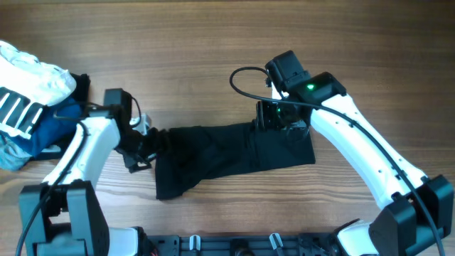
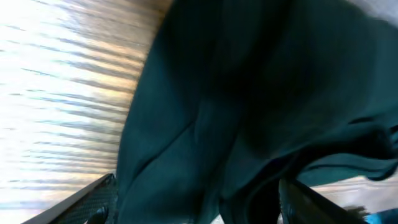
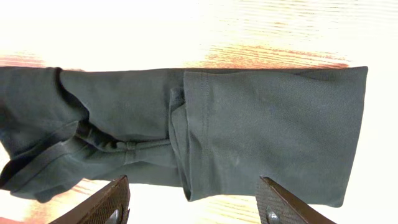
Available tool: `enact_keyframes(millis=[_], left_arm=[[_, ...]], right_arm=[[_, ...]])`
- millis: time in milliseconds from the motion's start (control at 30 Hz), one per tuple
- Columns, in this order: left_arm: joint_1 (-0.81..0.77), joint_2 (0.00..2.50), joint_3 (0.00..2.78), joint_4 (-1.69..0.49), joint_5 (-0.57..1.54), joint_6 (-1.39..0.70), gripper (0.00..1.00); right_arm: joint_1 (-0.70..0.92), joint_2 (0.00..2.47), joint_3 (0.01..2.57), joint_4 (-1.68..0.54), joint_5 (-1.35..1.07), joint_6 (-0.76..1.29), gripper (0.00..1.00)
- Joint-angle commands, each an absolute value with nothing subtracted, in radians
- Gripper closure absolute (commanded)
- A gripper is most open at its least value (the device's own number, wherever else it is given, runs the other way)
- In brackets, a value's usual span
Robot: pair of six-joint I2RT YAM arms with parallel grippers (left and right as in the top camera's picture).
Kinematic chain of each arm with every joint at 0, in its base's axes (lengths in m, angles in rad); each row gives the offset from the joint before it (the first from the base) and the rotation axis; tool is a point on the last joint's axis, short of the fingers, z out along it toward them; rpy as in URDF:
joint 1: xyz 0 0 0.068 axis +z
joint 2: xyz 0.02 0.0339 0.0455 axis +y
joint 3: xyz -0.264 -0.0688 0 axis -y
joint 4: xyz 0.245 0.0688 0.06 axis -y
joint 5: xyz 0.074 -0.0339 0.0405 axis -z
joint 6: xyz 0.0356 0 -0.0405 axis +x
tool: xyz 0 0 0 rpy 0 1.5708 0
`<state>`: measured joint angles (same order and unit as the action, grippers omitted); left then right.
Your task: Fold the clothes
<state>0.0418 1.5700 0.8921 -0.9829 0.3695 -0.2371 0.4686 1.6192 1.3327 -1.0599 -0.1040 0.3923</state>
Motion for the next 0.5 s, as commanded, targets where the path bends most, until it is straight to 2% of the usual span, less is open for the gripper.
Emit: enact_keyframes(millis=[0,233,300,333,400,467], left_arm=[[-0.016,1.561,0.815,-0.894,0.393,-0.262,0.17],[-0.134,1.666,0.745,-0.737,0.405,-0.345,0.16],[-0.144,1.682,0.745,-0.724,0.416,-0.349,0.33],[-0.144,1.681,0.746,-0.720,0.416,-0.349,0.55],[-0.134,1.678,0.754,-0.713,0.415,-0.349,0.87],[-0.111,1.676,0.776,-0.717,0.415,-0.349,0.96]], right_arm=[[0.470,1.621,1.343,-1.083,-0.083,0.393,0.36],[0.470,1.621,1.343,-1.115,-0.082,0.395,0.39],[0.470,1.621,1.343,-1.118,-0.082,0.393,0.39],[0.470,1.621,1.343,-1.119,-0.082,0.393,0.39],[0.470,1.621,1.343,-1.120,-0.082,0.393,0.39],[0.470,1.621,1.343,-1.120,-0.074,0.394,0.39]])
